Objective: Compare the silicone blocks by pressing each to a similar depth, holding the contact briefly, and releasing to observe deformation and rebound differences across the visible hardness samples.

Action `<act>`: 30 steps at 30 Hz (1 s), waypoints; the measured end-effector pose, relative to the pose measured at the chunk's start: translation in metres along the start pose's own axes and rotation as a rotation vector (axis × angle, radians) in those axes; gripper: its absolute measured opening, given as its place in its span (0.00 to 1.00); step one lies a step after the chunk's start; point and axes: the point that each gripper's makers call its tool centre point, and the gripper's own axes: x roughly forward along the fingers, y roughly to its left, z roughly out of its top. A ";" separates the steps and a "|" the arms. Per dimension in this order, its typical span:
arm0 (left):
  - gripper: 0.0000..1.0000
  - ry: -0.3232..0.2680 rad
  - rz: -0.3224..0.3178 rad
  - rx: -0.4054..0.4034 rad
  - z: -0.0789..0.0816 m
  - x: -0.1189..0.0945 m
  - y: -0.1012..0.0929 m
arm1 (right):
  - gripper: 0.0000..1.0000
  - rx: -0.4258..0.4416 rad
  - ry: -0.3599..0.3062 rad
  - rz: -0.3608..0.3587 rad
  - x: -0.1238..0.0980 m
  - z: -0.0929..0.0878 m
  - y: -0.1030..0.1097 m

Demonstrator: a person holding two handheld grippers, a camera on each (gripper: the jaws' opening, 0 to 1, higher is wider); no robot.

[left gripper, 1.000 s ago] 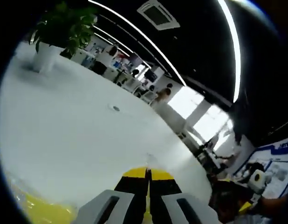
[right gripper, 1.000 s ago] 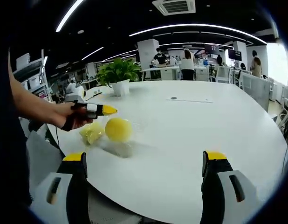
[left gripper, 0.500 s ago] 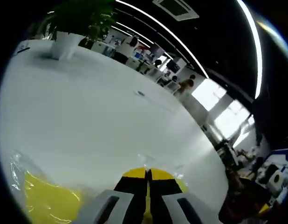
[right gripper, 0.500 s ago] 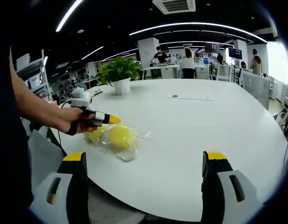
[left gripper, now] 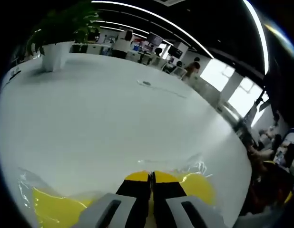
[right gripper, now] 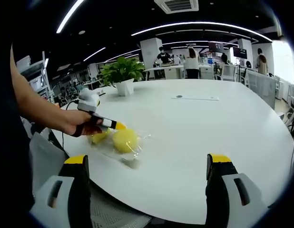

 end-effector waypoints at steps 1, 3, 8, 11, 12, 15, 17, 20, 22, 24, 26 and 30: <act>0.00 0.000 0.002 -0.006 0.000 0.000 0.001 | 0.96 -0.001 0.000 0.000 0.000 0.001 0.000; 0.00 0.000 -0.002 0.004 0.000 0.000 0.000 | 0.96 -0.002 0.002 -0.002 -0.001 0.001 -0.001; 0.00 0.009 -0.008 0.025 -0.001 0.000 0.001 | 0.96 0.002 0.005 -0.006 -0.002 0.002 -0.002; 0.01 0.022 -0.013 0.050 -0.001 0.000 0.001 | 0.96 0.005 0.001 0.000 -0.002 0.001 0.000; 0.01 0.024 -0.016 0.065 -0.001 0.000 0.001 | 0.96 0.006 -0.002 0.004 -0.001 0.001 0.001; 0.17 0.001 0.005 0.056 0.008 -0.005 0.008 | 0.96 0.009 -0.001 0.011 -0.001 0.001 0.003; 0.34 -0.060 -0.028 0.010 0.021 -0.007 0.004 | 0.96 0.012 0.000 0.013 0.000 0.001 0.002; 0.50 -0.110 -0.088 0.013 0.038 -0.016 -0.004 | 0.96 0.013 -0.001 0.018 0.001 0.003 0.002; 0.61 -0.153 -0.125 0.018 0.051 -0.024 -0.009 | 0.96 0.015 -0.003 0.022 0.003 0.004 0.001; 0.76 -0.175 -0.154 0.021 0.058 -0.029 -0.012 | 0.96 0.010 -0.005 0.024 0.005 0.007 0.001; 0.93 -0.199 -0.169 0.032 0.068 -0.039 -0.011 | 0.96 0.012 -0.009 0.031 0.008 0.010 0.000; 1.00 -0.247 -0.192 0.140 0.082 -0.058 -0.008 | 0.96 0.007 -0.012 0.049 0.015 0.017 0.003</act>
